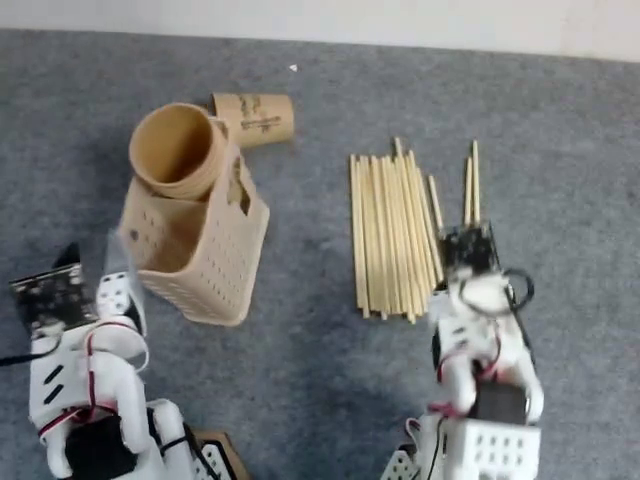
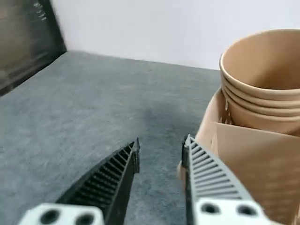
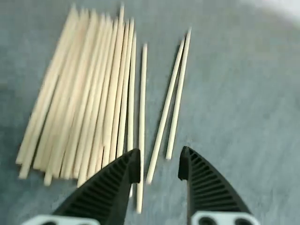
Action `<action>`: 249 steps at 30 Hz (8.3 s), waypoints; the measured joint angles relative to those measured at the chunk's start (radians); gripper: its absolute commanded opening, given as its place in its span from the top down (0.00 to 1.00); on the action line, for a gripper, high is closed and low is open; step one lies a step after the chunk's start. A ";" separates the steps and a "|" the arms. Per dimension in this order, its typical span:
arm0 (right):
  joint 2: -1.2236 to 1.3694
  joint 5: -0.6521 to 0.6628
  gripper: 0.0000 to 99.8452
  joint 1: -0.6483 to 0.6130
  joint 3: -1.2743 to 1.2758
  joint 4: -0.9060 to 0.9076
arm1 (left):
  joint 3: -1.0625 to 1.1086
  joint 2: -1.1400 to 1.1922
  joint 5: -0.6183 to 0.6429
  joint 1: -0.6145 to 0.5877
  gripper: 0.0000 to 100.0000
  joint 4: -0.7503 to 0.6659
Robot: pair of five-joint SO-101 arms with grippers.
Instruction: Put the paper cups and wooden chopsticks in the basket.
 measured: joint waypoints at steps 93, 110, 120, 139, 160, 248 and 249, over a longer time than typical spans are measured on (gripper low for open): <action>-0.118 -0.094 0.85 -0.103 0.382 -0.052 | -1.306 1.674 0.075 0.511 1.00 0.450; -0.118 -0.094 0.85 -0.130 0.382 -0.052 | -1.709 2.002 0.236 0.594 1.00 0.585; -0.118 -0.094 0.85 -0.133 0.385 -0.052 | -1.734 2.038 0.236 0.572 0.80 0.684; -0.118 -0.094 0.85 -0.133 0.385 -0.052 | -1.890 1.531 0.106 0.535 0.85 0.749; -0.118 0.012 0.85 -0.074 0.290 -0.031 | -0.361 0.279 -0.350 0.354 0.87 0.180; 1.089 -0.210 1.00 -0.026 -0.941 -0.098 | 0.334 -0.005 -0.255 0.295 0.87 -0.098; 1.026 -0.215 1.00 -0.052 -0.941 -0.098 | 0.334 -0.005 -0.255 0.295 0.87 -0.098</action>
